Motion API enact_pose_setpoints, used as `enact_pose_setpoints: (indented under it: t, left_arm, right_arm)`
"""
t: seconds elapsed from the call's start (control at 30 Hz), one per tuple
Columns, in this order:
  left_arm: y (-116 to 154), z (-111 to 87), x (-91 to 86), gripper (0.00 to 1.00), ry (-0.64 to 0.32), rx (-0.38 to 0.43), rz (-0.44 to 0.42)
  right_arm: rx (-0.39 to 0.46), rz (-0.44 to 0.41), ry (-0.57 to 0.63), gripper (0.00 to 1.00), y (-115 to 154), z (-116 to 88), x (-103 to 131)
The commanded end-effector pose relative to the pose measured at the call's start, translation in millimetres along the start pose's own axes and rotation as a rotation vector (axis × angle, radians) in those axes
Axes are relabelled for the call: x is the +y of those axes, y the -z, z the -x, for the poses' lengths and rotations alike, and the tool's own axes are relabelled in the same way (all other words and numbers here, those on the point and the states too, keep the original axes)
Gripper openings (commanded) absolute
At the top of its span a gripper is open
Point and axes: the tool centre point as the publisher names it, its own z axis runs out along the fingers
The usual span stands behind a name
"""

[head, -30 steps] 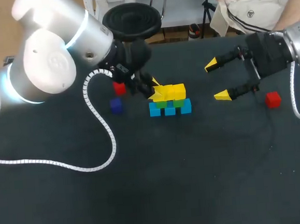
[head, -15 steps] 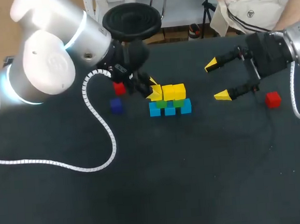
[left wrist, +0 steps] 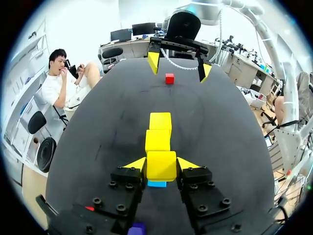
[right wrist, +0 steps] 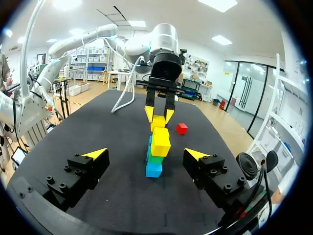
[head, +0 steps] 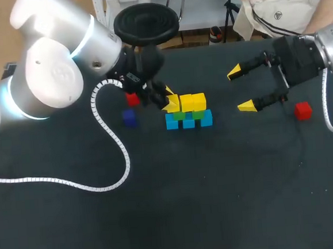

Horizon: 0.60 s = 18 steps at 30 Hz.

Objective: Place the blue cubes, place green cubes on the blue cubes, place the yellow cubes on the green cubes, then place the red cubes on the yellow cubes, and place purple cube on the red cubes.

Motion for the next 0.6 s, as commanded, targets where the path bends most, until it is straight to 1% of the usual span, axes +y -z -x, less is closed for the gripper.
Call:
enact_pose_setpoints:
  t: [0.03,0.6]
  left_arm:
    - [0.5,0.1,0.8,0.0,-0.003,-0.005,-0.003]
    - [-4.4,3.8,-2.4,0.0,-0.008,-0.003,-0.023]
  right_arm:
    - [-0.001,-0.001,0.001,1.0,-0.4,-0.2,-0.1]
    - [-0.001,-0.001,0.001,1.0,-0.4,-0.2,-0.1]
